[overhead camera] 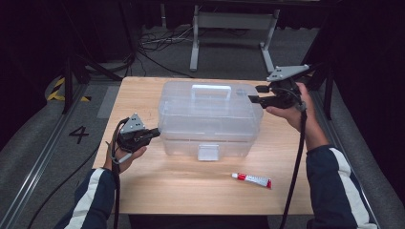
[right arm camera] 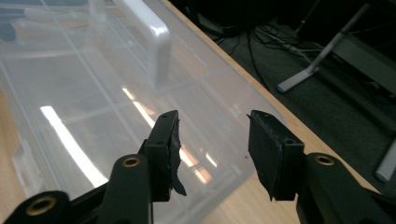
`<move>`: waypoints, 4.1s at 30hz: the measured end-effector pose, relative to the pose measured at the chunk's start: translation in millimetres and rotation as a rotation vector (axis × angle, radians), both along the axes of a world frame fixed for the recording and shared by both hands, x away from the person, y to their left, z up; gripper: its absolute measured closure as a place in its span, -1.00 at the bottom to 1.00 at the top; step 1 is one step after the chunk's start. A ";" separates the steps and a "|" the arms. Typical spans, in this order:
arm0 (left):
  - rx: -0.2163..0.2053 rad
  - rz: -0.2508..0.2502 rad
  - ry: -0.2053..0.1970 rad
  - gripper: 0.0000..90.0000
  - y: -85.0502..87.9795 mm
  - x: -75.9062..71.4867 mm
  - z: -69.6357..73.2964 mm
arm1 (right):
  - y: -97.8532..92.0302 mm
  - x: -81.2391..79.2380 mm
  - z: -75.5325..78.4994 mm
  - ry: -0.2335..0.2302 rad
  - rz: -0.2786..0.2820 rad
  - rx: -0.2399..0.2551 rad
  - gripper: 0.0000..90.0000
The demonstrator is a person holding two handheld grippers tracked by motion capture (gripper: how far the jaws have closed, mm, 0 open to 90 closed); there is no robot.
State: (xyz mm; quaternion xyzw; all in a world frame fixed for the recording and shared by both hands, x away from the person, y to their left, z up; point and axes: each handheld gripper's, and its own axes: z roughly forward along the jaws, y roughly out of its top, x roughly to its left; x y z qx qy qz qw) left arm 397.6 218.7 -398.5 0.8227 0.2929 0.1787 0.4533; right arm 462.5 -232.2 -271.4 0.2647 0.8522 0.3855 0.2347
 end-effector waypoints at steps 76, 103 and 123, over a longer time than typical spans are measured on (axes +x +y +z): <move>0.093 -0.081 -0.024 0.31 -17.0 -26.9 5.4 | -29.2 -55.2 -99.0 -0.324 -0.020 0.172 0.40; 0.138 -0.092 -0.066 0.12 -30.8 -27.1 1.5 | -17.9 -58.3 -88.6 -0.455 -0.124 0.179 0.59; 0.146 -0.072 -0.059 0.08 -24.9 -17.8 -1.6 | -12.9 -46.9 -71.7 -0.468 -0.174 0.211 0.65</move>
